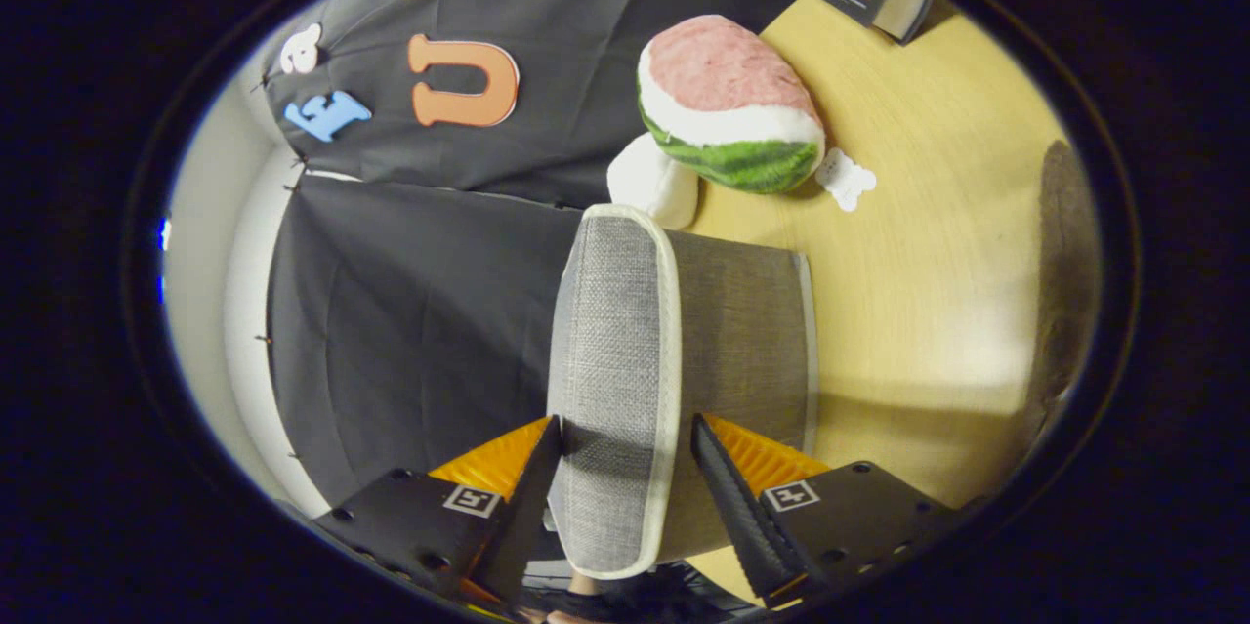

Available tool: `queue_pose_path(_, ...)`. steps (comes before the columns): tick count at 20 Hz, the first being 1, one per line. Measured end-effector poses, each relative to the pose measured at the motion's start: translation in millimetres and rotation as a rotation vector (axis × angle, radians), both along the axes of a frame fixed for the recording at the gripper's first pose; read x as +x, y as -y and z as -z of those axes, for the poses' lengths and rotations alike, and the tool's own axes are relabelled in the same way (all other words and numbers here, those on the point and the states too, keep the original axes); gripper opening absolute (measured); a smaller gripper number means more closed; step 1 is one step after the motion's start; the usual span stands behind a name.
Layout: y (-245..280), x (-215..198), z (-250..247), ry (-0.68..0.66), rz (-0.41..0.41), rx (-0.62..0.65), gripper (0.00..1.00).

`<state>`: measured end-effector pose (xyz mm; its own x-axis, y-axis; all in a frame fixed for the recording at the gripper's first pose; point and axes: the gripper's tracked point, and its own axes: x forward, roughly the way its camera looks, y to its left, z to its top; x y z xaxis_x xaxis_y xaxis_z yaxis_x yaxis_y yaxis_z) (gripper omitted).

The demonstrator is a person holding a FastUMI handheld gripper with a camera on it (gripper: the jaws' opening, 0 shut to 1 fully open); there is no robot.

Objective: Open the storage box then place both shoes into the box .Put the left shoe in first, then the right shoe, with the right side of both shoes facing outward in a uniform manner.

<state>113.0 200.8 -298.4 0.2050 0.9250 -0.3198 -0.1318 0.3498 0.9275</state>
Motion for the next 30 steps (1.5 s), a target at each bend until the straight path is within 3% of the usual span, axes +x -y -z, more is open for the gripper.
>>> queue_pose_path(1,2.0,-2.2,-3.6,0.004,-0.005,0.009,0.80)
queue_pose_path(3,0.4,-5.9,-10.1,0.000,-0.025,0.029,0.66)
queue_pose_path(5,6.1,7.7,-11.1,0.000,0.035,-0.013,0.56)
queue_pose_path(8,11.3,15.5,-24.4,-0.047,0.086,0.002,0.04)
queue_pose_path(12,5.9,3.2,-33.8,0.009,0.060,-0.062,0.02)
queue_pose_path(17,-17.9,-14.1,-109.5,0.077,0.051,-0.003,0.02)
queue_pose_path(24,-107.7,-40.6,-165.2,0.171,-0.046,-0.031,0.03)
queue_pose_path(30,-187.9,-47.9,-176.6,0.201,-0.062,-0.093,0.06)
